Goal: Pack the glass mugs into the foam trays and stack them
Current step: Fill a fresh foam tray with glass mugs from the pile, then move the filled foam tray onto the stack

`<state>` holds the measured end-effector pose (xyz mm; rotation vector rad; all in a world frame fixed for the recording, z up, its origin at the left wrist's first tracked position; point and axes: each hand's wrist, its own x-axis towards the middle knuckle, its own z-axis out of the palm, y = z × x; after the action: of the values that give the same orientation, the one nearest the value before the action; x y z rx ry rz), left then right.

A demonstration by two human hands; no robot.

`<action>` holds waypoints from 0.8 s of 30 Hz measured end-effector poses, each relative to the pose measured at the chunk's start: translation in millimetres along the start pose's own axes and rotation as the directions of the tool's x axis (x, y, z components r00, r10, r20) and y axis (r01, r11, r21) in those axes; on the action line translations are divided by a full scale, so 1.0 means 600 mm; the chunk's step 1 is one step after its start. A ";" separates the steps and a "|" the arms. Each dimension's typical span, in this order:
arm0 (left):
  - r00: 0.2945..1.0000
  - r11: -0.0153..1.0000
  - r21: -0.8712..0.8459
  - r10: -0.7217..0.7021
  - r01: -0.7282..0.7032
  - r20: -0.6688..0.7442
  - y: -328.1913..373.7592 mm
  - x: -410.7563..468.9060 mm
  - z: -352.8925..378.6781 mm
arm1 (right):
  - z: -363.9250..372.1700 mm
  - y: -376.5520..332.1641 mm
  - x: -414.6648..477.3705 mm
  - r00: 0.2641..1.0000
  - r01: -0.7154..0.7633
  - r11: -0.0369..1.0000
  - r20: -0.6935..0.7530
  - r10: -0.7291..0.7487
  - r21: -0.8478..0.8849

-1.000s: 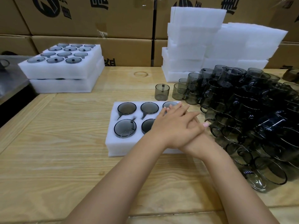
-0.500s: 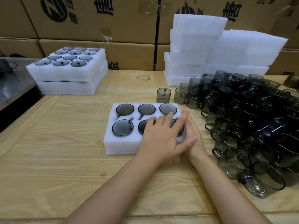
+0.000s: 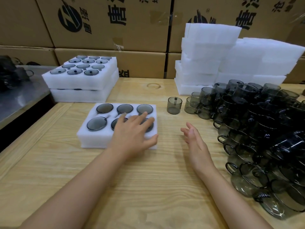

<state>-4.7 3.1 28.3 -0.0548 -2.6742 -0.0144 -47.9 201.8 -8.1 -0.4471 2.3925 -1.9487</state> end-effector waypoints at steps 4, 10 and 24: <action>0.988 0.988 0.046 -0.148 0.146 0.035 -0.069 -0.012 -0.004 | -0.002 -0.003 -0.001 1.000 -0.010 1.000 0.015 0.011 -0.028; 0.908 0.908 0.182 -0.402 0.378 0.117 -0.175 -0.022 0.007 | -0.002 -0.003 0.001 0.999 -0.007 0.990 0.052 0.014 -0.141; 0.878 0.878 0.101 -0.475 0.468 0.057 -0.321 -0.004 0.017 | -0.002 0.010 0.006 0.998 0.015 0.969 0.068 0.002 -0.245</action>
<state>-15.1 -189.2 17.6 0.6405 -2.6946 -0.0556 -52.6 203.3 -12.8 -0.5197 2.6009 -1.6149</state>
